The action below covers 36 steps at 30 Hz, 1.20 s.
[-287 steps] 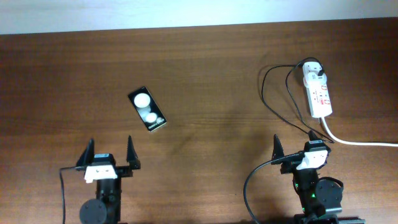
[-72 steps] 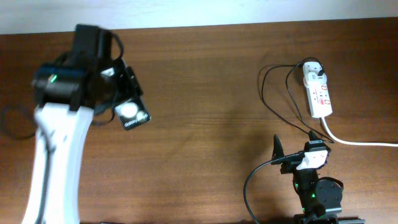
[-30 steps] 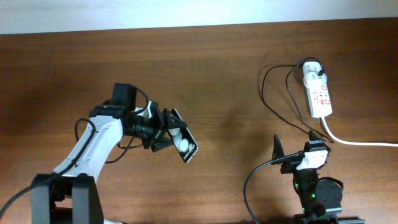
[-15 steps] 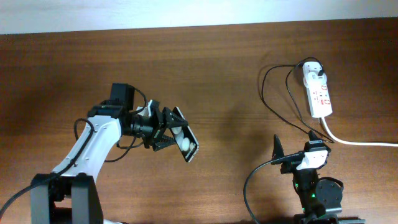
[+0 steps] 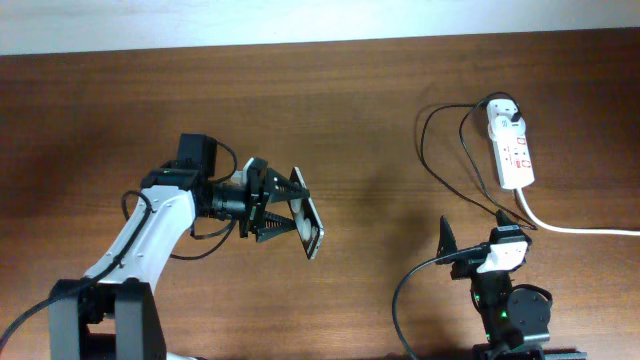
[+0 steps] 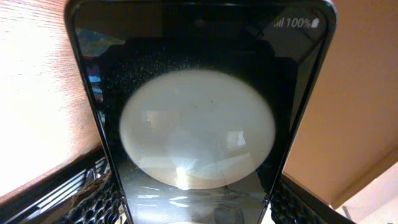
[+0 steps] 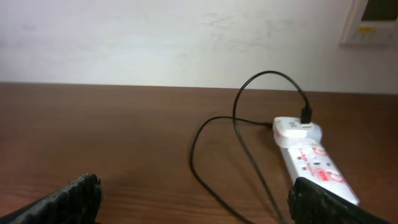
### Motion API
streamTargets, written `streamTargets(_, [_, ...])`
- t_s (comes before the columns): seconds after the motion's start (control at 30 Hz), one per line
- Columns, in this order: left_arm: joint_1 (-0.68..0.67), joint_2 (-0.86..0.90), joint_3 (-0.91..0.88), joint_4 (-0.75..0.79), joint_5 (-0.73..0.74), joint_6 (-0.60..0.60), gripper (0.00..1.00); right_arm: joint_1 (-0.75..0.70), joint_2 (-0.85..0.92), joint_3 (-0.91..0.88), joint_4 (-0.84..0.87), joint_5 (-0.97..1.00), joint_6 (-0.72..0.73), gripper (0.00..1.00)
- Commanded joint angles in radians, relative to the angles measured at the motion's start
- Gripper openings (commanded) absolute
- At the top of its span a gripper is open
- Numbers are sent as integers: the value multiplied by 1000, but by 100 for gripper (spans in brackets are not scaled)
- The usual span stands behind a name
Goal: Plug charger to phone and switch on socket
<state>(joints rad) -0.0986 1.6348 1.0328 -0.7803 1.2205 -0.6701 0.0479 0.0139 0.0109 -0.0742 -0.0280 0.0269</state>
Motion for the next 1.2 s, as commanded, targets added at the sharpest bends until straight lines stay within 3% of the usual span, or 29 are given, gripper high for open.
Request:
streamTargets(0.0, [3,-4,1,2,60,23,70,5,-8,-5,-3,-22,204,99])
streamTargets(0.1, [3,-4,1,3,60,23,70,5,-8,-5,7,-123,483,99])
streamTargets(0.4, [3,-4,1,2,59,23,71,5,-8,-5,16,-726,583,99])
streamTargets(0.6, [3,-4,1,3,59,23,71,5,-8,-5,9,-937,1045,99])
streamTargets(0.77, [3,-4,1,3,59,23,71,5,-8,-5,2,-910,1044,99])
streamTargets(0.9, [3,-4,1,3,59,23,71,5,-8,-5,-11,-938,806,99])
streamTargets(1.17, [3,-4,1,3,59,23,71,5,-2,92,-27,-914,799,99])
